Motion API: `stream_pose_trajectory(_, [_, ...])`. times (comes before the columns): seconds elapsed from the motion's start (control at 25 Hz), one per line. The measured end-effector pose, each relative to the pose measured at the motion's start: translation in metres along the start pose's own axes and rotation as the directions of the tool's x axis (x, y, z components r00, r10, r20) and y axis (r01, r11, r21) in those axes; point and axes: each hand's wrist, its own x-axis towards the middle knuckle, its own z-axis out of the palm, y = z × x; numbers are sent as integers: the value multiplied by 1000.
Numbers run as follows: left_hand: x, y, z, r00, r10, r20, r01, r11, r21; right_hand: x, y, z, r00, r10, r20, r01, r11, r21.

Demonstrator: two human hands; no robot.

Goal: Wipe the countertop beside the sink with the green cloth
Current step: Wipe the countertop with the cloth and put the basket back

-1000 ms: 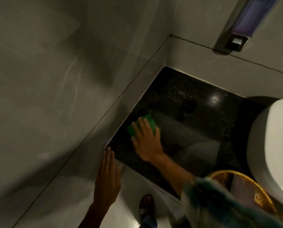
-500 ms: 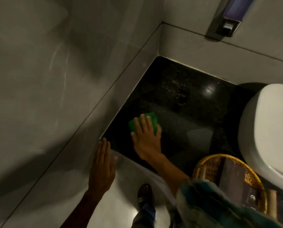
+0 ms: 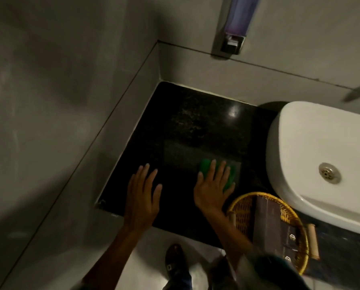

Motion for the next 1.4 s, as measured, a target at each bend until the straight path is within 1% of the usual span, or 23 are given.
stream_pose_trajectory(0.08, [37,3,4,998,55,35,-56,997,46,7,-13,-5,997,75,-15,-74,997,29])
stream_pose_trajectory(0.2, [81,-2,9,986,119,115,-133,983,122,-84,1,24,997,3,-74,-3,1000,2])
stream_pose_trajectory(0.24, [95,-6,12,984,120,135,-139,981,139,-118,8,31,999,-3,-35,3,1000,-3])
stream_pose_trajectory(0.32, [116,-13,18,977,101,190,-135,975,175,-138,15,41,995,35,98,-36,999,7])
stream_pose_trajectory(0.36, [120,-17,21,972,81,220,-126,971,201,-126,13,41,992,65,107,-68,997,26])
stream_pose_trajectory(0.48, [119,-25,31,965,64,255,-123,966,225,-61,-9,27,983,175,-64,-167,979,117])
stream_pose_trajectory(0.6, [120,-26,30,963,61,263,-117,973,201,7,-26,20,945,318,-78,-296,931,214])
stream_pose_trajectory(0.68, [119,-27,28,950,62,306,-126,973,193,53,-26,12,909,370,-191,-330,920,210])
stream_pose_trajectory(0.76, [103,-31,25,949,82,306,-152,965,213,94,-16,0,865,327,-380,-308,945,114])
stream_pose_trajectory(0.8, [94,-32,24,957,88,278,-157,959,237,115,-10,-4,852,306,-426,-289,952,106])
stream_pose_trajectory(0.92, [82,-35,27,981,68,181,-113,960,255,173,-33,-7,893,285,-348,-239,956,170])
stream_pose_trajectory(0.96, [83,-35,28,986,56,158,-96,962,256,188,-56,-3,938,207,-278,-171,974,149])
stream_pose_trajectory(1.0, [84,-34,29,988,51,148,-88,963,255,196,-84,4,981,49,-187,-32,995,95])
stream_pose_trajectory(1.04, [86,-34,30,988,56,142,-91,963,254,197,-111,13,982,-164,-96,168,986,26])
stream_pose_trajectory(1.08, [90,-35,30,988,56,146,-91,964,251,191,-135,25,921,-389,-6,388,921,-43])
stream_pose_trajectory(1.12, [91,-35,30,987,52,152,-90,963,253,176,-151,35,814,-574,83,580,811,-81])
stream_pose_trajectory(1.16, [90,-34,29,985,47,164,-88,964,250,159,-155,42,686,-707,168,726,681,-96])
stream_pose_trajectory(1.2, [88,-34,27,985,45,169,-85,966,242,142,-150,46,559,-798,225,827,555,-88])
stream_pose_trajectory(1.24, [86,-34,24,984,42,174,-82,969,233,133,-134,44,468,-849,247,883,459,-94])
stream_pose_trajectory(1.28, [87,-34,22,984,37,176,-75,974,215,135,-113,39,435,-870,230,900,418,-121])
stream_pose_trajectory(1.32, [90,-33,21,982,39,184,-74,979,191,145,-91,29,447,-877,178,893,425,-150])
stream_pose_trajectory(1.36, [92,-30,22,984,33,176,-63,983,170,160,-69,18,539,-835,111,833,509,-218])
stream_pose_trajectory(1.4, [94,-26,23,986,29,166,-52,989,141,176,-52,2,687,-726,26,707,660,-256])
